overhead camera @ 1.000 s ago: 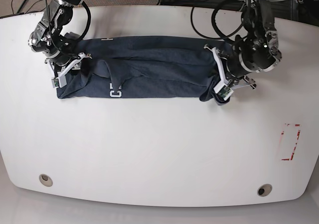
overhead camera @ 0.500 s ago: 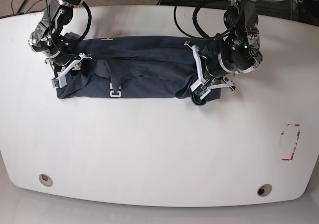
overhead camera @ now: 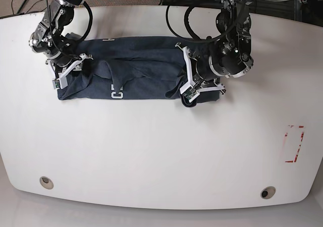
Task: Layout the t-shirt on the table in an organized manner, then fold the t-shirt properly
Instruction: 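Carry the held strip end with the left gripper toward the right gripper, then release the folded end with the left gripper and press it flat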
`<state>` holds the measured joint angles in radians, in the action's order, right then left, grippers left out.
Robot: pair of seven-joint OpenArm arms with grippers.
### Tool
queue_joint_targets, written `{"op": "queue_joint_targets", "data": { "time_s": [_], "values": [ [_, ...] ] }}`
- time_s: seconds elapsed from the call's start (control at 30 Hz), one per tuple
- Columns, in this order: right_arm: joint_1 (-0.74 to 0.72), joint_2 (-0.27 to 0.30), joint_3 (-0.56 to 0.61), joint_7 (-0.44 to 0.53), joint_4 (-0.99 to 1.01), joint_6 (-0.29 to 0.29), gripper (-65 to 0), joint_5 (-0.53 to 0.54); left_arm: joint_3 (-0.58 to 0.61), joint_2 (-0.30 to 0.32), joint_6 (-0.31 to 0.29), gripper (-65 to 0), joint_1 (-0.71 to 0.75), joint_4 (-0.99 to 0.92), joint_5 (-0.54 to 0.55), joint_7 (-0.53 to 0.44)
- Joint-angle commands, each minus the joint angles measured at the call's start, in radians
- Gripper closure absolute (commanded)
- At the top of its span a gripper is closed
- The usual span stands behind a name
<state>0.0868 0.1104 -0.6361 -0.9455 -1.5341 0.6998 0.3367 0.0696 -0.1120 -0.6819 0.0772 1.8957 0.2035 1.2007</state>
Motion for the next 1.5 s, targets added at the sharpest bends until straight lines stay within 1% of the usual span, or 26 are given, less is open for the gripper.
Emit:
{"op": "queue_joint_targets", "data": {
  "time_s": [0.0, 0.1, 0.17, 0.27, 0.37, 0.47, 0.53, 0.67, 0.9, 0.97, 1.0, 1.13, 1.23, 1.4, 1.47],
  "values": [
    [-0.002, 0.005, -0.001, -0.025, -0.004, -0.002, -23.8, -0.020, 0.002, -0.012, 0.001, 0.0, -0.015, 0.005, 0.017, -0.022],
    [-0.002, 0.005, -0.001, -0.025, -0.004, -0.002, -23.8, -0.020, 0.002, -0.021, 0.001, -0.3, -0.015, 0.000, 0.017, -0.022],
    [-0.002, 0.007, -0.001, -0.025, -0.004, -0.002, -23.8, -0.020, 0.002, -0.027, 0.001, -3.9, -0.015, -0.002, 0.017, -0.018],
    [-0.002, 0.008, -0.001, -0.025, -0.004, -0.002, -23.8, -0.020, 0.003, -0.027, 0.001, -12.6, -0.015, -0.002, 0.023, -0.017],
    [-0.002, 0.008, -0.001, -0.025, -0.004, -0.002, -23.8, -0.020, 0.035, -0.027, -0.006, -22.8, -0.015, 0.001, 0.024, -0.015],
    [-0.002, 0.008, -0.001, -0.025, -0.004, -0.002, -23.8, -0.020, 0.097, -0.027, -0.006, -29.9, -0.015, 0.008, 0.026, 0.000],
    [-0.002, 0.008, -0.001, -0.025, -0.004, -0.002, -23.8, -0.020, 0.154, -0.025, -0.008, -32.1, -0.015, 0.009, 0.026, 0.024],
    [-0.002, 0.010, 0.000, -0.025, -0.004, -0.002, -23.8, -0.020, 0.207, -0.025, -0.008, -31.1, -0.027, 0.035, 0.026, 0.057],
    [-0.012, 0.010, 0.000, -0.033, -0.004, -0.002, -23.8, -0.020, 0.200, -0.021, -0.016, -30.7, -0.052, 0.095, 0.029, 0.107],
    [-0.012, 0.010, 0.000, -0.033, -0.004, -0.002, -23.8, -0.020, 0.154, -0.019, -0.016, -30.6, -0.058, 0.097, 0.029, 0.109],
    [-0.012, 0.010, 0.000, -0.033, -0.004, -0.002, -23.8, -0.020, 0.111, -0.015, -0.016, -30.6, -0.060, 0.095, 0.027, 0.109],
    [-0.011, 0.010, 0.000, -0.033, -0.007, -0.002, -23.8, -0.020, -0.027, 0.021, -0.016, -30.6, -0.064, 0.089, 0.027, 0.101],
    [-0.011, 0.010, 0.000, -0.033, -0.019, -0.002, -23.8, -0.020, -0.104, 0.047, -0.016, -30.6, -0.061, 0.077, 0.026, 0.058],
    [-0.008, 0.010, 0.000, -0.033, -0.035, -0.002, -23.8, -0.020, -0.144, 0.111, -0.016, -30.1, -0.040, 0.040, 0.024, -0.022],
    [-0.008, 0.010, 0.000, -0.033, -0.035, -0.002, -23.8, -0.020, -0.143, 0.128, -0.016, -27.4, -0.029, 0.017, 0.024, -0.046]
  ]
}}
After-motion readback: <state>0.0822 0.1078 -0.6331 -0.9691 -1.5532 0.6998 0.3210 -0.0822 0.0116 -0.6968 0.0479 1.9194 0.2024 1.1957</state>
